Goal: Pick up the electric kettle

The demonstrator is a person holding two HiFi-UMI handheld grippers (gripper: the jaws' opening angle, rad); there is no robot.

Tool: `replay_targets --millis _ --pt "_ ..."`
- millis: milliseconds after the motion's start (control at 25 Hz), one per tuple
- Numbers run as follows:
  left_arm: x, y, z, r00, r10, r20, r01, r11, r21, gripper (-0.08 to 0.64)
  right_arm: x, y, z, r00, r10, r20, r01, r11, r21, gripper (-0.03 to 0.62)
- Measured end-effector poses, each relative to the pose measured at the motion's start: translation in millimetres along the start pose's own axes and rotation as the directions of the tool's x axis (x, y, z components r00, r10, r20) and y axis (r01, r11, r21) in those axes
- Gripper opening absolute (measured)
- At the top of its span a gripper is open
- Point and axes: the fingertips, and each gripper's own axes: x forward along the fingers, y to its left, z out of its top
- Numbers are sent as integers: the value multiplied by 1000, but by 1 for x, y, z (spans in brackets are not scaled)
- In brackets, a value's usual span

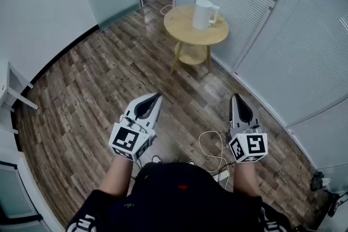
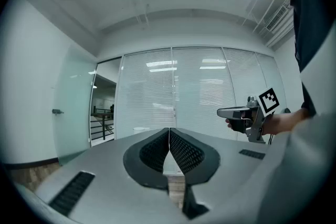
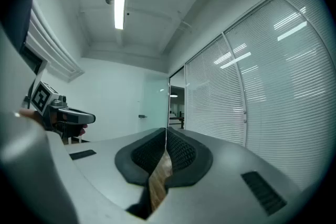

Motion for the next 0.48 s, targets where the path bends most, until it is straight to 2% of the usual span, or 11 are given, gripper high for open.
replay_targets --millis 320,480 --pt "-5 16 -3 1000 -1 1 1 1000 1 23 14 12 1 1000 -5 1 5 1000 -25 29" --pt "-13 29 -3 1000 -2 5 2 1000 -4 23 21 25 3 1000 5 26 -5 1000 13 29"
